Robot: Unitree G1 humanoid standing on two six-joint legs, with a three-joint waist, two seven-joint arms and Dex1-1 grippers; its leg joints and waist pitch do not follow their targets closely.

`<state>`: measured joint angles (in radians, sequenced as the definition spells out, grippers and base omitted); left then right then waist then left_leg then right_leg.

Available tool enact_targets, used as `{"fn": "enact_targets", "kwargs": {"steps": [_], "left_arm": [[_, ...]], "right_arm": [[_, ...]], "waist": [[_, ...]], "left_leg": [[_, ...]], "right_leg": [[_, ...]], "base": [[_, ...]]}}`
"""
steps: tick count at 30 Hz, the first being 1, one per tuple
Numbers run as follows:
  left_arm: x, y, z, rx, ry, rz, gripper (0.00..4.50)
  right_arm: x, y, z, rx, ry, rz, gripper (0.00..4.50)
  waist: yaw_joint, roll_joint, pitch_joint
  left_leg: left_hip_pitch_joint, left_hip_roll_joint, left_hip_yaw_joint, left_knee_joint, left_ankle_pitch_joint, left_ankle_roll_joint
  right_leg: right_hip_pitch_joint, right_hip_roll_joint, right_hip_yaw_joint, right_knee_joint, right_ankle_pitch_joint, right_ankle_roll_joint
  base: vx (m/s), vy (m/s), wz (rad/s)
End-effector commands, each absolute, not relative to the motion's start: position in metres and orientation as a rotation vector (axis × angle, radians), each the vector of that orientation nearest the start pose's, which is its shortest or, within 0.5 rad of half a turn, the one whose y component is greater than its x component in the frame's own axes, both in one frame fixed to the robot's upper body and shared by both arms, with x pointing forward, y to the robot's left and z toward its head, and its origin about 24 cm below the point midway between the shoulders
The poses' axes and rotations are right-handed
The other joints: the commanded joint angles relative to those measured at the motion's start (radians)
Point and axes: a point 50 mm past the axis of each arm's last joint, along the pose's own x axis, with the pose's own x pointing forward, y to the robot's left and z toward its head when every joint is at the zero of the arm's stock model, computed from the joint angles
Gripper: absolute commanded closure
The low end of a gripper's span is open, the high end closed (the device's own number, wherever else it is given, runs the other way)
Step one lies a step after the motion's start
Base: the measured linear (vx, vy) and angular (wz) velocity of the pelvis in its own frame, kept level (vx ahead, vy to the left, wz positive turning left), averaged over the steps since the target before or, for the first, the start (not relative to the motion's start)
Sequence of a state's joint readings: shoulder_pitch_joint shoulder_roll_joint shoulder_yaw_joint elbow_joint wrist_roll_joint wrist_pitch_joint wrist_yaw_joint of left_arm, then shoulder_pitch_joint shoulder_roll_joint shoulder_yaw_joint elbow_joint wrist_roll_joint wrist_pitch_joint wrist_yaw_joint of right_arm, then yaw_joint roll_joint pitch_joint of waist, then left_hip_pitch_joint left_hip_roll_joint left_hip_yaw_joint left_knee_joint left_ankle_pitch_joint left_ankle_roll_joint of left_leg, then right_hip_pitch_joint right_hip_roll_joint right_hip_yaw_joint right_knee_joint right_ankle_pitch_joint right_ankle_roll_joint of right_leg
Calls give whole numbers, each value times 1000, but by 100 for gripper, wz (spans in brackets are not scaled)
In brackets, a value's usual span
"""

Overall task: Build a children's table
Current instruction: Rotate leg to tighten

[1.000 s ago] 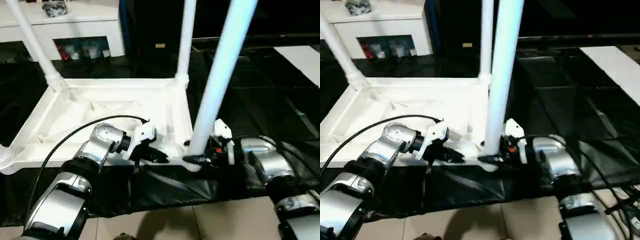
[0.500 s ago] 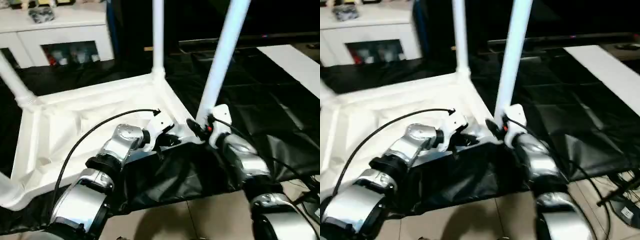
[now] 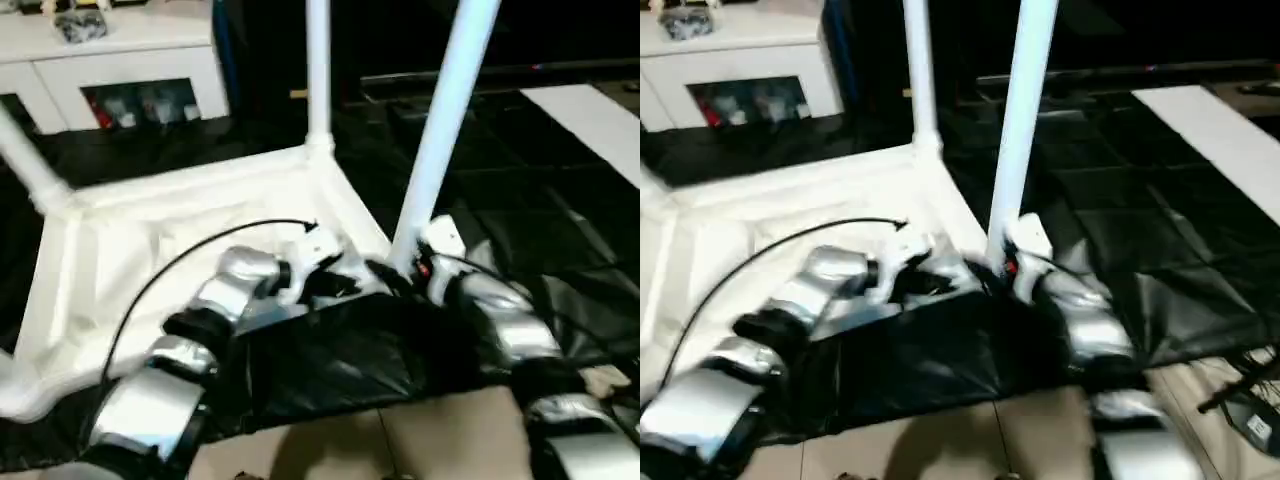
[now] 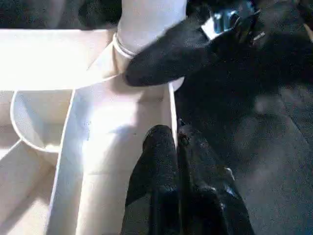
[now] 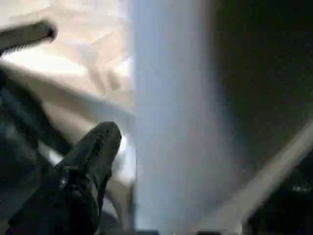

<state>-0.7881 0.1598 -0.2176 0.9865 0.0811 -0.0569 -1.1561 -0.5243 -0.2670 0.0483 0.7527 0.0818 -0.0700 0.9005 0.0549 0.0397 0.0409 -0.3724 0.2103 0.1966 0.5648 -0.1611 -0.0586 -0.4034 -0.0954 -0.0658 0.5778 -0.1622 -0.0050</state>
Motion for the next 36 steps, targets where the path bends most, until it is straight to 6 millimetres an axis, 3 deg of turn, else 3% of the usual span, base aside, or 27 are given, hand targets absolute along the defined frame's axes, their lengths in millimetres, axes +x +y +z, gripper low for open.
{"fn": "enact_targets", "kwargs": {"steps": [1,2,4,11,15,23,28,31,34,35,36], "left_arm": [[331,76,55,345,347,-1538,450],[330,78,55,350,354,-1552,450],[329,81,55,349,364,-1574,450],[327,87,57,332,385,-1639,450],[328,90,57,337,394,-1647,450],[329,92,56,320,399,-1632,450],[333,89,55,296,397,-1552,450],[337,79,57,277,370,-1481,450],[338,66,56,260,354,-1431,450],[339,54,56,250,343,-1389,450],[339,54,56,250,343,-1389,450]], "right_arm": [[306,-145,22,-106,326,1147,84],[304,-146,23,-99,333,1184,84],[301,-147,24,-89,348,1236,101],[295,-148,27,-67,414,1389,162],[293,-148,27,-70,435,1429,194],[288,-145,25,-37,442,1446,209],[293,-143,22,12,406,1299,210],[305,-141,19,6,364,1092,212],[312,-139,14,3,371,922,216],[317,-135,9,7,387,797,224],[317,-135,9,7,387,797,229]], "waist": [[7,-8,-69],[13,-8,-68],[17,-6,-67],[31,-7,-60],[33,-7,-61],[33,-5,-62],[33,-4,-59],[29,-5,-54],[21,-9,-53],[15,-10,-52],[5,-7,-52]], "left_leg": [[10,18,-3,-47,-224,113],[10,19,-3,-47,-221,125],[12,22,-4,-49,-230,122],[21,24,-4,-58,-304,65],[18,23,-6,-59,-290,60],[17,22,-6,-58,-284,63],[18,22,-7,-62,-307,48],[23,22,-9,-66,-348,23],[22,18,-14,-69,-357,5],[17,17,-16,-71,-352,2],[20,14,-16,-71,-365,-4]], "right_leg": [[54,-41,27,-53,-111,-272],[53,-40,27,-51,-93,-282],[52,-40,26,-50,-98,-290],[47,-45,30,-63,-232,-263],[49,-46,29,-62,-226,-256],[50,-45,28,-61,-210,-259],[47,-46,28,-65,-256,-246],[42,-48,27,-74,-354,-219],[41,-51,27,-82,-427,-184],[42,-49,27,-82,-429,-173],[38,-47,26,-85,-435,-168]], "base": [[0,0,0],[0,0,0],[0,0,0],[0,0,0],[0,0,0],[0,0,0],[0,0,0],[0,0,0],[0,0,0],[0,0,0],[0,0,0]]}}
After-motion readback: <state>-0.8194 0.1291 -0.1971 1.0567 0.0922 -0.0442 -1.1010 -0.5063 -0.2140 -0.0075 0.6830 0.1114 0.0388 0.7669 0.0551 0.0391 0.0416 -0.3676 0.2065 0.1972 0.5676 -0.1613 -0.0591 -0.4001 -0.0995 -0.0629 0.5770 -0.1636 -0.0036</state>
